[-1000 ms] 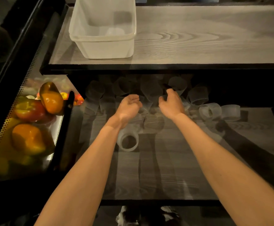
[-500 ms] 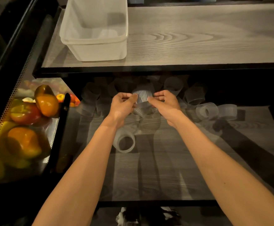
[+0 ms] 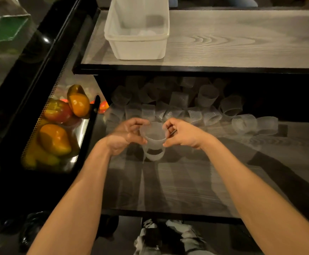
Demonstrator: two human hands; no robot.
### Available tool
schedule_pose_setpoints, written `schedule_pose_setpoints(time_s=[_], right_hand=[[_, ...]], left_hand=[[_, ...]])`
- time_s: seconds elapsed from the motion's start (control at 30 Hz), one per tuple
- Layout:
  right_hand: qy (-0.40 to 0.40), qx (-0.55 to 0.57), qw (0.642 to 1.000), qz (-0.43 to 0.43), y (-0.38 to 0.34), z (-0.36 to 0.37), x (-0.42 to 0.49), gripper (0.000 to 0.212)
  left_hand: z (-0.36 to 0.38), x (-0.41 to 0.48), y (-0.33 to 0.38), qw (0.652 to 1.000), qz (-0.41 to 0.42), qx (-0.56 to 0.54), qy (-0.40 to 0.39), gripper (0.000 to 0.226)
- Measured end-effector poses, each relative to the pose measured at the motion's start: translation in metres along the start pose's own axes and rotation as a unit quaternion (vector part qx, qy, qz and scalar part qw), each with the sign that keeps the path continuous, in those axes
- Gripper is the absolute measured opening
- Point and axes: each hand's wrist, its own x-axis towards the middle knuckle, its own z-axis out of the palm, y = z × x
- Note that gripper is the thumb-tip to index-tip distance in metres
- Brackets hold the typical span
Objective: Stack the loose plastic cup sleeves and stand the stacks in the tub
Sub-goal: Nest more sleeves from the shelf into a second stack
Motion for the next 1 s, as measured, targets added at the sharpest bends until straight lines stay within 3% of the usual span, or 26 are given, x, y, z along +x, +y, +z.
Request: schedule_pose_setpoints(time_s=[0.4,0.57,0.7,0.8,0.9,1.0], right_hand=[[0.034,-0.116,0.993,0.016,0.005,0.015,-0.003,0.05],[0.045,-0.158,0.983,0.08,0.016,0.005,-0.001,0.07],[0.126,-0.157,0.972,0.12,0.033,-0.009,0.001,0.058],[0.2,-0.22,0.948,0.114,0.043,-0.02,0.004,0.06],[0.232,-0.245,0.937,0.086,0.049,-0.032,0.008,0.076],[0.204,-0.284,0.932,0.101,0.056,-0.041,0.01,0.099]], left_hand=[[0.008,-0.003,-0.011,0.996,0.001,0.089,0.018,0.071],[0.009,0.009,-0.015,0.99,-0.052,0.133,0.005,0.079],[0.024,0.027,-0.002,0.995,-0.046,0.056,0.069,0.055],[0.036,0.045,0.003,0.993,-0.024,0.072,0.092,0.04],[0.049,0.062,0.005,0.992,-0.033,0.1,0.069,0.032],[0.059,0.073,0.009,0.987,-0.044,0.149,0.049,0.028]])
